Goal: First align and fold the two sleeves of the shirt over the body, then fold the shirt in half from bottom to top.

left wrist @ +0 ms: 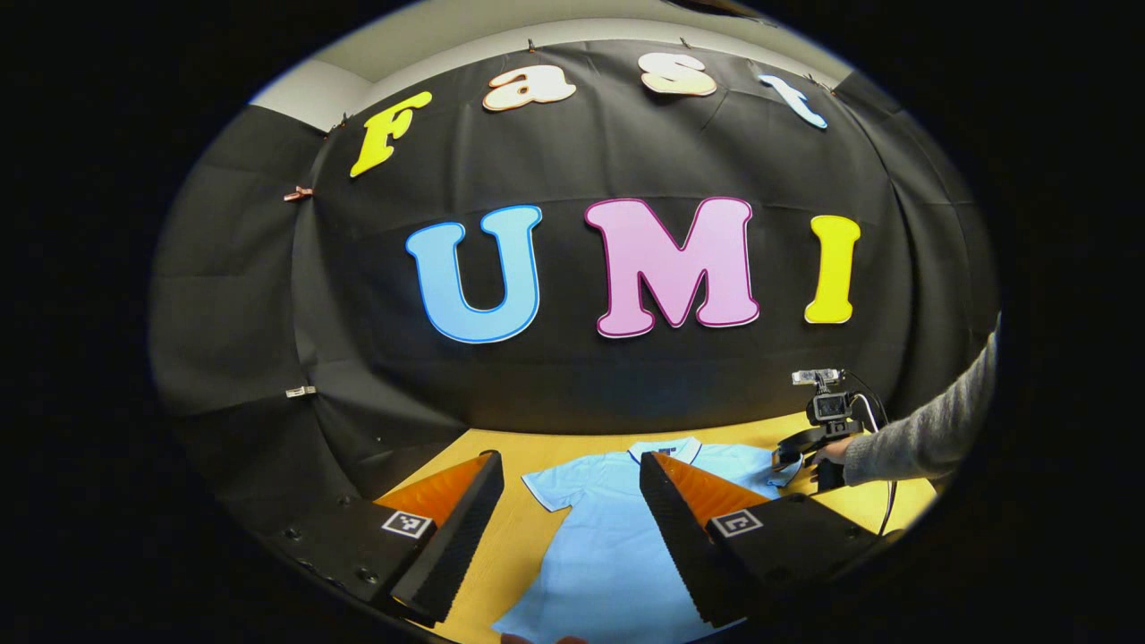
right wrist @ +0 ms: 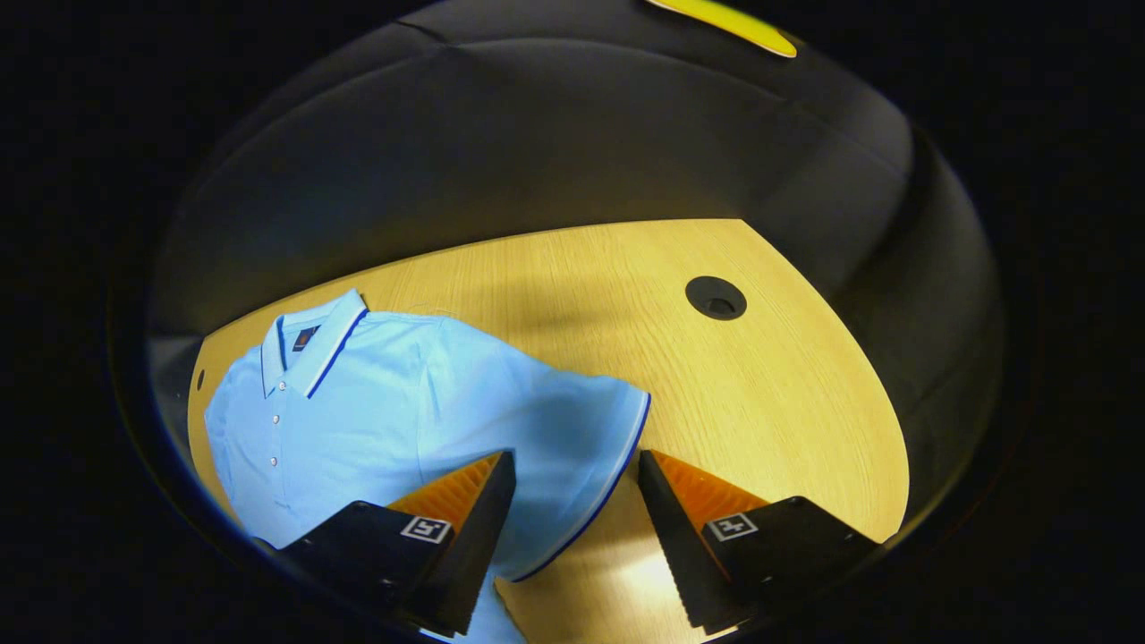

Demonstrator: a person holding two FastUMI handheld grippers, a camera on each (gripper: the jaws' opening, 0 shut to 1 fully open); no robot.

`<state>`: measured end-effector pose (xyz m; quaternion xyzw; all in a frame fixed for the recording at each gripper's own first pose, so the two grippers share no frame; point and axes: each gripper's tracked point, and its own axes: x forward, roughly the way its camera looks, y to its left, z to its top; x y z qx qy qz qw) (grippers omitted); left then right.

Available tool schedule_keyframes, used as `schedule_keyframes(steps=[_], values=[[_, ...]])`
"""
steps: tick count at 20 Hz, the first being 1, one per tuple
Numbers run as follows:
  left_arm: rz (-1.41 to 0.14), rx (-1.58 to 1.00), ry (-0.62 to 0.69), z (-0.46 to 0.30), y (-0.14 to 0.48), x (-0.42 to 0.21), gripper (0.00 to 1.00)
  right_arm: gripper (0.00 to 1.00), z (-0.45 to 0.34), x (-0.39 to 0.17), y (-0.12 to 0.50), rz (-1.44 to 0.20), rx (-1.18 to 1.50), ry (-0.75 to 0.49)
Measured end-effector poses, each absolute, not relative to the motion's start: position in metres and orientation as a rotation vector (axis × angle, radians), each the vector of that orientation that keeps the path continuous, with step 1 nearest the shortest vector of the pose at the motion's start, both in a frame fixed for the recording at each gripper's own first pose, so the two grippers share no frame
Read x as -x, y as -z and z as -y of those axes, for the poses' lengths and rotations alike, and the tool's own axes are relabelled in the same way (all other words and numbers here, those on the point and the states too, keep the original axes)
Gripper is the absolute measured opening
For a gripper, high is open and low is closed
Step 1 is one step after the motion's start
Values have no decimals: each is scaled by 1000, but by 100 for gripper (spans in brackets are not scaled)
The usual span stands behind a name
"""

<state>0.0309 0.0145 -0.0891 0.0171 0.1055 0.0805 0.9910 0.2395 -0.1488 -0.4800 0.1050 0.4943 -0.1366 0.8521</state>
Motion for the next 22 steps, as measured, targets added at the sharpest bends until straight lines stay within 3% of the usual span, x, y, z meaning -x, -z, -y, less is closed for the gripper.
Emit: schedule_keyframes(steps=[2,3,5,8,14,22], values=[[-216,-33,-166,-17,91,-29,98,67,151,-240,480,-1043,-233,300],[-220,-33,-169,-18,92,-28,98,50,152,-241,480,-1045,-234,303],[-227,-33,-172,-20,95,-26,98,25,148,-244,479,-1043,-240,289],[-233,-33,-174,-22,97,-23,98,6,144,-246,481,-1036,-205,260],[-230,-6,-177,-30,100,-21,97,5,122,-264,447,-950,-184,197],[-233,21,-215,-58,104,-11,98,5,-22,-287,407,-900,-198,-58]])
